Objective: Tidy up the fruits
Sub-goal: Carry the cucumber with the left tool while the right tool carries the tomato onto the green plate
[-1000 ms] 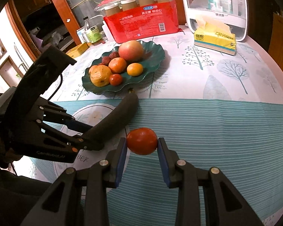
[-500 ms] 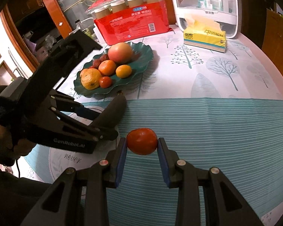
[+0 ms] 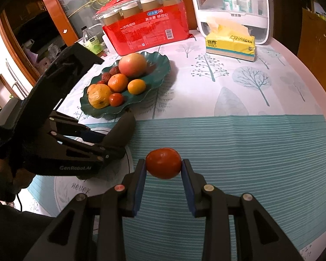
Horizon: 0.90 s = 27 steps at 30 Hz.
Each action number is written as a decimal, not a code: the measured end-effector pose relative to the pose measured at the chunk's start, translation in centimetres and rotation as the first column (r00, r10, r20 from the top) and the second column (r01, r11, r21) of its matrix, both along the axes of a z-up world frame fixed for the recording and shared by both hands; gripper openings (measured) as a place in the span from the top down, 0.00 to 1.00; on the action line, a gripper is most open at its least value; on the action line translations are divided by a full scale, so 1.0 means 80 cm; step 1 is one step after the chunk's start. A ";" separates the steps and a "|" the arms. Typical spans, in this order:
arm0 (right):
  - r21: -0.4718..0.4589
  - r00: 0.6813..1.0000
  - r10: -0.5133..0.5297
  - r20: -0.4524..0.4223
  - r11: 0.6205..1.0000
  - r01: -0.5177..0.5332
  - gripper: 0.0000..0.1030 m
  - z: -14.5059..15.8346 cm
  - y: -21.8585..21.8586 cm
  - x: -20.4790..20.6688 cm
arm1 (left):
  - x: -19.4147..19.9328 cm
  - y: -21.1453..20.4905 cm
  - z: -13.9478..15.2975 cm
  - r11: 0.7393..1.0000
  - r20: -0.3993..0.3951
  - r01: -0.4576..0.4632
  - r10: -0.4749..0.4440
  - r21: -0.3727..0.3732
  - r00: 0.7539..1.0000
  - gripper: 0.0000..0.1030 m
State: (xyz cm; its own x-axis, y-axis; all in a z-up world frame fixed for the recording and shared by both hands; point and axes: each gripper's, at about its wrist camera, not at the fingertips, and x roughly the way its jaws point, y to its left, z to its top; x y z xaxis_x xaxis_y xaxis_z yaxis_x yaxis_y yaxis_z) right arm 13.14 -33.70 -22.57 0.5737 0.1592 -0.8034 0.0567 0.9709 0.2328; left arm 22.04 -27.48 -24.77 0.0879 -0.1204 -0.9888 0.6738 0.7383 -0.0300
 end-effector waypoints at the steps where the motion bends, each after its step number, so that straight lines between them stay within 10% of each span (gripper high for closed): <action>1: -0.002 1.000 0.000 0.002 1.000 0.000 0.68 0.001 0.000 0.001 | 0.000 0.003 0.005 1.000 0.006 -0.005 0.005 -0.006 1.000 0.72; 27: -0.039 0.987 0.123 0.105 0.992 -0.119 0.68 0.044 0.051 0.084 | 0.056 0.145 0.164 0.948 0.256 -0.185 0.252 -0.257 0.934 0.72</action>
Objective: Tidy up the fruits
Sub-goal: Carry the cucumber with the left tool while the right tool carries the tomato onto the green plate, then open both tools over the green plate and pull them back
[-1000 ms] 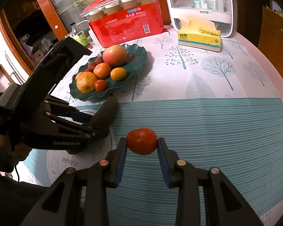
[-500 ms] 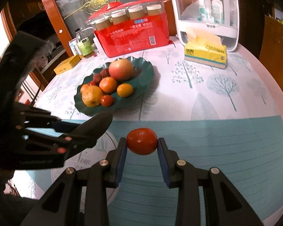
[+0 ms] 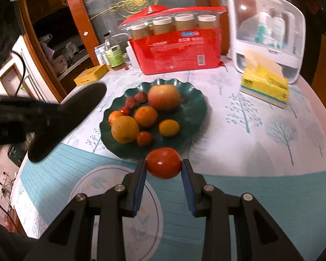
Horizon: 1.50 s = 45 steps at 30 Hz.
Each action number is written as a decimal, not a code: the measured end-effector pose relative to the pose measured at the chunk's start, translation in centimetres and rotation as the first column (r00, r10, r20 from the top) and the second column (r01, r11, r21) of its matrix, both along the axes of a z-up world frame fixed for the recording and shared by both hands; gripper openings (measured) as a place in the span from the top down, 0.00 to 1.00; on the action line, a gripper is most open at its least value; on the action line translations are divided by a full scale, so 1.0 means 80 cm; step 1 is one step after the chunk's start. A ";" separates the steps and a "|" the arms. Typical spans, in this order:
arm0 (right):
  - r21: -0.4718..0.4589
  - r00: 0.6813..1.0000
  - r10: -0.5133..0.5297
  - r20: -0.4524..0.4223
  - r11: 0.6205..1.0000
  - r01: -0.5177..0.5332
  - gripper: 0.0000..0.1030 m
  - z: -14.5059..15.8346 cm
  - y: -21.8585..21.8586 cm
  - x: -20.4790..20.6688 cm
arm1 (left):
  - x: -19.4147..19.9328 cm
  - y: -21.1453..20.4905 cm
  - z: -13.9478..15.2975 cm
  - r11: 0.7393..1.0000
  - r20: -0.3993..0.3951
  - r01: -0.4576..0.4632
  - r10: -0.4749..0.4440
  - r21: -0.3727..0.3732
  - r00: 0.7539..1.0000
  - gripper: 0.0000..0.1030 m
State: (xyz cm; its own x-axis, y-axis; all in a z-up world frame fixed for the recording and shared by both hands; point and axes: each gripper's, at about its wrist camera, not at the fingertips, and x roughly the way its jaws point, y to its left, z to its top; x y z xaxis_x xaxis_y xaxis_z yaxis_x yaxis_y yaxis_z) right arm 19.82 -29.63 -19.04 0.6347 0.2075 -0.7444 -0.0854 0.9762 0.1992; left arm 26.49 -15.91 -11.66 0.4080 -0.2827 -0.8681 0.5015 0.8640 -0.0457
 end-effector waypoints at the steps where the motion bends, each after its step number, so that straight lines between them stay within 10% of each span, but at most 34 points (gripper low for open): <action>1: 0.001 1.000 0.008 0.001 1.000 -0.008 0.68 0.000 0.004 0.006 | 0.007 0.004 0.005 1.000 0.012 -0.006 0.006 -0.005 1.000 0.72; 10: 0.009 0.999 0.044 0.004 0.999 -0.044 0.68 -0.011 0.027 0.049 | 0.078 0.020 0.017 0.998 0.065 -0.036 0.038 -0.042 0.997 0.72; 29: 0.055 0.998 0.022 -0.057 0.998 -0.018 0.67 -0.054 0.023 0.092 | 0.167 0.004 -0.090 0.989 -0.143 -0.108 0.092 -0.106 0.985 0.71; 34: 0.041 0.996 0.013 -0.087 0.999 -0.009 0.50 -0.059 0.025 0.095 | 0.165 0.011 -0.086 0.982 -0.131 -0.123 0.105 -0.141 0.986 0.41; 45: 0.051 0.995 -0.056 -0.084 0.997 0.061 0.30 -0.034 0.019 0.066 | 0.117 0.044 -0.072 0.973 -0.149 -0.177 0.154 -0.151 0.977 0.31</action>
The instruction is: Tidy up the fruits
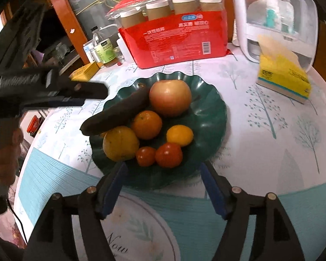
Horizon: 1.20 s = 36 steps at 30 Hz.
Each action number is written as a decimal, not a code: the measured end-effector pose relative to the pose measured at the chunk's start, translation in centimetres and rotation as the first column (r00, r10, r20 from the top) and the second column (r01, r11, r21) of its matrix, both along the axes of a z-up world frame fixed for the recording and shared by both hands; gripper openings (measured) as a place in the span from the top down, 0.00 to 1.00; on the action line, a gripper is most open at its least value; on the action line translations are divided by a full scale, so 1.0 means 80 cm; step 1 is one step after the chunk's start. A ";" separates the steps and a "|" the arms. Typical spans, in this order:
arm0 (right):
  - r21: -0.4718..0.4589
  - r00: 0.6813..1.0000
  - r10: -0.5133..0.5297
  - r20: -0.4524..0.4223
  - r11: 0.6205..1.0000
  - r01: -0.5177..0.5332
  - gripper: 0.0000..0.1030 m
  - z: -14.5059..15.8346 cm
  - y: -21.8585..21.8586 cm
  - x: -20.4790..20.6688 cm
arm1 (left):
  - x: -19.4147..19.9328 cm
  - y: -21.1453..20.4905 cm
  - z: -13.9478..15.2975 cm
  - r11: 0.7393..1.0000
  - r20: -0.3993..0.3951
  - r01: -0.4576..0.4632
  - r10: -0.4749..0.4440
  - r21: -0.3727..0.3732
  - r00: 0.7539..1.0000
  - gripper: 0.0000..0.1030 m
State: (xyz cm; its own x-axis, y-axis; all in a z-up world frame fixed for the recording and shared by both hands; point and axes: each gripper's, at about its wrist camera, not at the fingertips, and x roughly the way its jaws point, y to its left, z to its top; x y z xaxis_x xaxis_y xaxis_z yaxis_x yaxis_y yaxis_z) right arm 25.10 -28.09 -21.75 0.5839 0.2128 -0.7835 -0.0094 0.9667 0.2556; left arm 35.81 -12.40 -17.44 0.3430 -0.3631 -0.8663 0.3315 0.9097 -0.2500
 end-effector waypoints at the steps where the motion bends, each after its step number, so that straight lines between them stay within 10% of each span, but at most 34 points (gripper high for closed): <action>1: 0.005 1.000 -0.007 -0.007 1.000 0.007 0.29 0.002 0.000 -0.004 | -0.010 0.006 0.000 1.000 -0.005 -0.004 0.004 -0.001 1.000 0.31; 22: 0.016 0.988 0.024 -0.154 1.000 -0.022 0.12 0.026 0.033 -0.154 | -0.211 0.089 -0.008 0.993 -0.114 -0.108 0.102 -0.044 0.988 0.23; 36: -0.037 0.976 0.027 -0.218 0.999 -0.036 0.11 0.095 0.029 -0.228 | -0.297 0.096 0.066 0.996 0.013 -0.091 0.091 -0.022 0.996 0.23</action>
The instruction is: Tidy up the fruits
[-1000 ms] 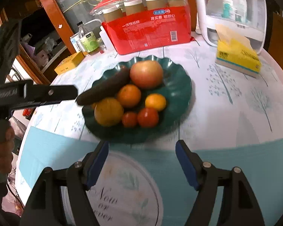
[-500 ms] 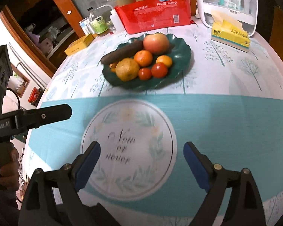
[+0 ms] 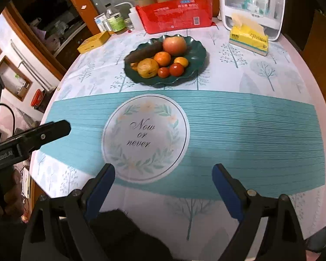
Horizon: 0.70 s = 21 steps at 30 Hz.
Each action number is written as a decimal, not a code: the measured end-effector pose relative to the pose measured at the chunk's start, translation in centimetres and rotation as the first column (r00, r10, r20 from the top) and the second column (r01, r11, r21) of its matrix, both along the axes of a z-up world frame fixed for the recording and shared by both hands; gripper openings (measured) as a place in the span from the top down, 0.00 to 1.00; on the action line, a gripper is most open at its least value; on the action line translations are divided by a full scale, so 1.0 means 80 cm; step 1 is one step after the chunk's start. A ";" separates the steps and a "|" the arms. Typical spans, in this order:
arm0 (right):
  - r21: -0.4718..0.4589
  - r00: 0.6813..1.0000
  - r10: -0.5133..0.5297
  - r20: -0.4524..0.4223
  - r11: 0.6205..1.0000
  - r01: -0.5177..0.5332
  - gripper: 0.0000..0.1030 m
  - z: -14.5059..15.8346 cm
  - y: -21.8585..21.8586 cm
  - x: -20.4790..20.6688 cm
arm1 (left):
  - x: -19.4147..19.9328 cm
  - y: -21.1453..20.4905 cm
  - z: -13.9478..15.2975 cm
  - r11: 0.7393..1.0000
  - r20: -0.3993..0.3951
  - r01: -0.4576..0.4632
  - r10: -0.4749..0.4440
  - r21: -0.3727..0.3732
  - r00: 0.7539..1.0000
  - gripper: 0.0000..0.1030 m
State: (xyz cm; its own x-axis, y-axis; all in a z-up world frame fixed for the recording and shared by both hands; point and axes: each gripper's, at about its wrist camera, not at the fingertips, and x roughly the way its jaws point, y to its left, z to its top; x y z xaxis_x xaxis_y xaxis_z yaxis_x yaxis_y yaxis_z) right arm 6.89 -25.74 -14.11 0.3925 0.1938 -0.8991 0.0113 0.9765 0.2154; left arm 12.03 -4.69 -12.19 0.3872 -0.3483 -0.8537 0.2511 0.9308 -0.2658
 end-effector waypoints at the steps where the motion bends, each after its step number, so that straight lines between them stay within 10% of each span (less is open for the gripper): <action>1: -0.006 1.000 0.006 -0.004 1.000 -0.006 0.11 0.006 0.002 -0.004 | -0.004 -0.001 0.008 1.000 0.017 0.005 -0.005 0.006 1.000 0.23; 21: -0.009 0.977 -0.124 0.172 0.992 0.127 0.08 0.088 0.012 -0.067 | -0.058 -0.008 0.073 0.979 0.207 -0.127 0.093 0.159 0.974 0.15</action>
